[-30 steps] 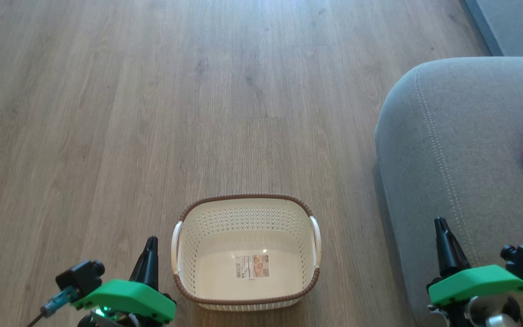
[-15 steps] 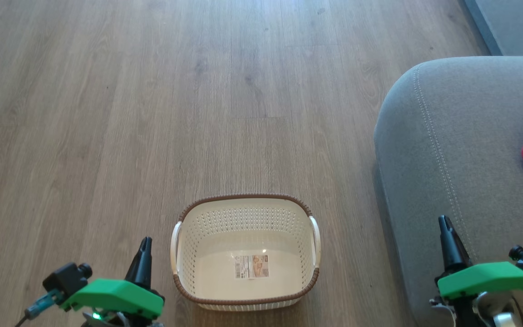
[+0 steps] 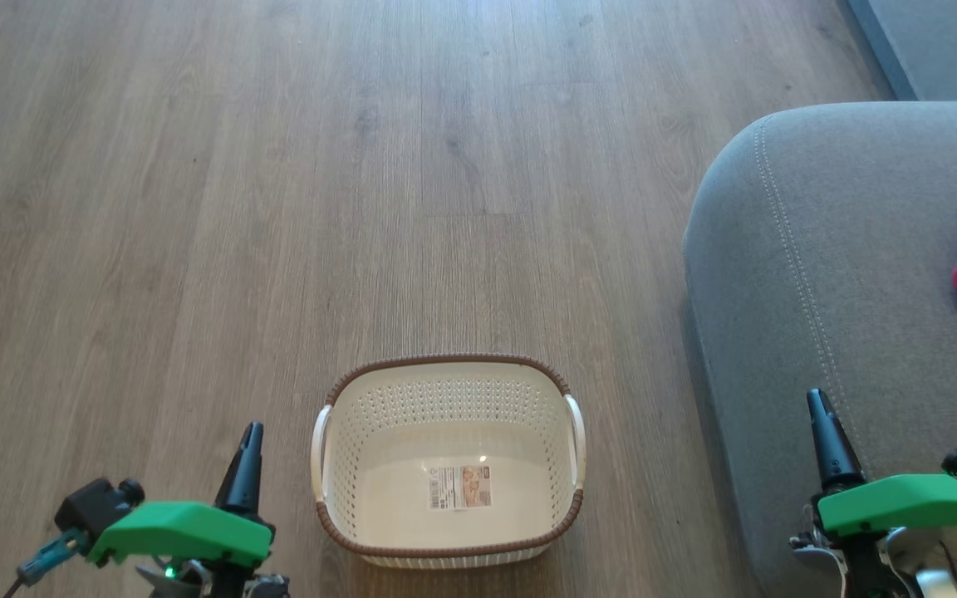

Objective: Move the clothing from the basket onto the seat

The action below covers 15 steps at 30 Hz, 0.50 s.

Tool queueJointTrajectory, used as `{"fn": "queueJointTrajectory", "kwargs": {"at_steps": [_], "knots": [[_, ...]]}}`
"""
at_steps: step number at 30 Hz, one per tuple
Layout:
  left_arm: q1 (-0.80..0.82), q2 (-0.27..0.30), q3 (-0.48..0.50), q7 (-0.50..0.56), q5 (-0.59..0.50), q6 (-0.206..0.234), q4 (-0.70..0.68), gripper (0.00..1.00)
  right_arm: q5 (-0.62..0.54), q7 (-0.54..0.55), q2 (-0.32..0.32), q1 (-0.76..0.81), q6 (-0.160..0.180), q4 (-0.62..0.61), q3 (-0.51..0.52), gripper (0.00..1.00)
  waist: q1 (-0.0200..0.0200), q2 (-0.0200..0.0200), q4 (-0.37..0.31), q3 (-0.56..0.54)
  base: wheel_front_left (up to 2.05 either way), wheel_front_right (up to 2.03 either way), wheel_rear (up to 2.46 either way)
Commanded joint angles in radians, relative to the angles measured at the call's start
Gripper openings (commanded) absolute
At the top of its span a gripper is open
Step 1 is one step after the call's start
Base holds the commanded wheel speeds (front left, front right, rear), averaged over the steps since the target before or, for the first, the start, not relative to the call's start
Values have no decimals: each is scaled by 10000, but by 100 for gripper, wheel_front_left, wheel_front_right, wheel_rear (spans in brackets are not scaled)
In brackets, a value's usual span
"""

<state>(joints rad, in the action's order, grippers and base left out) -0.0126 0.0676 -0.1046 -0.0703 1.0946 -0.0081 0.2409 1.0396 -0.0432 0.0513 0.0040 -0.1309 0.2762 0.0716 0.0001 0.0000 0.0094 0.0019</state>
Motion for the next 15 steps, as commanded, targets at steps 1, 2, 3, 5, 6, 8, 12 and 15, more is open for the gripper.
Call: {"fn": "queueJointTrajectory", "kwargs": {"at_steps": [1,2,3,5,6,8,12,15], "knots": [[590,123,302,52,232,-132,-268,0,260,67,42,-591,0,-325,-55,0,-1,0,-2,0,0,0,0],[602,124,331,81,339,-154,-262,0,371,96,42,-601,0,-325,-47,0,-1,0,-4,0,0,0,0],[614,124,360,110,447,-176,-256,0,482,126,41,-612,0,-324,-38,0,-1,0,-5,1,0,0,0],[637,125,419,168,661,-221,-245,0,705,185,41,-633,0,-324,-21,0,-1,0,-9,1,0,0,0],[649,126,448,197,769,-243,-239,0,816,214,41,-644,0,-324,-12,0,-1,0,-11,1,0,0,0],[672,127,507,255,983,-287,-227,0,1039,274,40,-665,0,-324,5,0,-1,0,-15,2,0,0,0],[719,127,624,371,1408,-376,-204,0,1480,391,40,-707,1,-323,39,0,-1,0,-22,3,0,0,0],[755,128,714,460,1728,-442,-186,0,1814,480,39,-739,1,-323,66,0,-1,0,-28,4,0,0,0]]}}
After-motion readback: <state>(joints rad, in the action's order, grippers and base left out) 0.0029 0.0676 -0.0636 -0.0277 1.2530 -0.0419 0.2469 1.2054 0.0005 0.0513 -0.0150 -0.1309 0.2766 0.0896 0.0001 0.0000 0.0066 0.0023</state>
